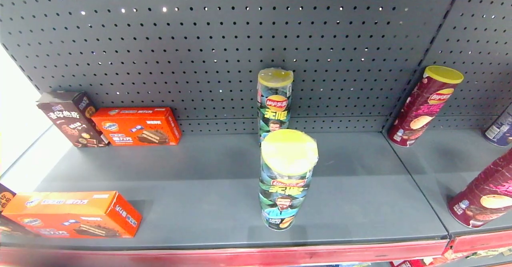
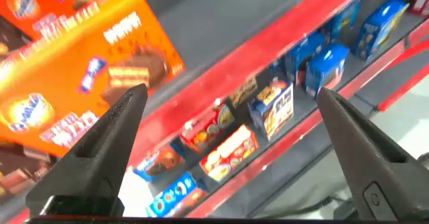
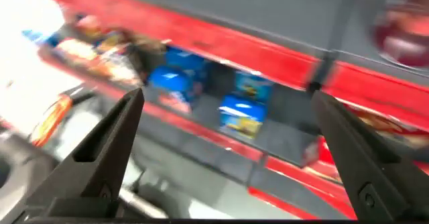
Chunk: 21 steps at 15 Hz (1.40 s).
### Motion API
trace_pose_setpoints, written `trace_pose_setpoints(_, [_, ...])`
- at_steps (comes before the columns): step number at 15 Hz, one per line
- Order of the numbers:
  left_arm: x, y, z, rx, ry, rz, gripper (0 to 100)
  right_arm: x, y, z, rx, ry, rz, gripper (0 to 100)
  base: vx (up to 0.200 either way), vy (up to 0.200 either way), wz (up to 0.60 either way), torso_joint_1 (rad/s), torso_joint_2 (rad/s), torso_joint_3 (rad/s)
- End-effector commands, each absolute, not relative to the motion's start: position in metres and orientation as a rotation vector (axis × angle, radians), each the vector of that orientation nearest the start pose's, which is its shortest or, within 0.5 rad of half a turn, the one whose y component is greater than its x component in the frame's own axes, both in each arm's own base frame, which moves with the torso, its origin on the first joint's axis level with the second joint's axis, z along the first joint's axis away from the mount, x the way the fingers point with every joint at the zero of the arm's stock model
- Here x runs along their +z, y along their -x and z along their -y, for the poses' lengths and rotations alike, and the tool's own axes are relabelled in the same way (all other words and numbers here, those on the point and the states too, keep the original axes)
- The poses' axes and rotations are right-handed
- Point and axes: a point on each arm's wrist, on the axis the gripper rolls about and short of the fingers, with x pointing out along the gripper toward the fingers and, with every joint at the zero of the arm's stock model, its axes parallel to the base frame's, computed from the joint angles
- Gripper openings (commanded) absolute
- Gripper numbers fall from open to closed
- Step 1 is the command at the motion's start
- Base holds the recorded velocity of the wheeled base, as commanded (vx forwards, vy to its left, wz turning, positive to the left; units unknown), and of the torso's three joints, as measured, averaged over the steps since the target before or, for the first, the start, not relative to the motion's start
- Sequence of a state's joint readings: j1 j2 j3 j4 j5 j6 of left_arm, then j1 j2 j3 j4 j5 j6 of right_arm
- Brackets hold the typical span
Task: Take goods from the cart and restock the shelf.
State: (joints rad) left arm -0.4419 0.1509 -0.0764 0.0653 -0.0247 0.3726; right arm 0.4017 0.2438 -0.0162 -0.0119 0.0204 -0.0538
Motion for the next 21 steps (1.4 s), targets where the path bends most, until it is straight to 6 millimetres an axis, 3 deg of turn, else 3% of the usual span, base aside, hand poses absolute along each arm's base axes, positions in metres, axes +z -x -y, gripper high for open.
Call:
trace_pose_setpoints(1, [0.086,0.014,-0.006,-0.454,-0.396,-0.068,100,0.086,0.002,0.000,0.184,0.069,-0.256,100,0.000,0.000,0.00,0.000,0.00,0.000])
trace_pose_setpoints(4, [0.087,0.007,-0.001,-0.269,-0.400,-0.195,100,0.086,-0.004,-0.001,-0.033,0.034,-0.320,100,0.000,0.000,0.00,0.000,0.00,0.000])
trace_pose_setpoints(7, [0.086,0.012,0.001,-0.037,-0.383,-0.188,100,0.084,0.018,-0.006,0.167,-0.002,-0.057,100,0.000,0.000,0.00,0.000,0.00,0.000])
trace_pose_setpoints(9, [0.085,0.017,0.002,0.057,-0.379,-0.148,100,0.082,0.017,-0.004,0.069,0.001,-0.018,100,0.000,0.000,0.00,0.000,0.00,0.000])
trace_pose_setpoints(11, [0.084,0.019,0.003,0.066,-0.387,-0.117,100,0.076,0.018,0.001,-0.172,-0.006,-0.087,100,0.000,0.000,0.00,0.000,0.00,0.000])
trace_pose_setpoints(18, [0.084,0.019,0.002,0.105,-0.275,-0.117,100,0.076,0.018,0.001,-0.149,-0.001,-0.075,100,0.000,0.000,0.00,0.000,0.00,0.000])
trace_pose_setpoints(21, [0.084,0.019,0.003,0.227,-0.264,-0.134,100,0.076,0.018,0.001,-0.149,-0.002,-0.075,100,0.000,0.000,0.00,0.000,0.00,0.000])
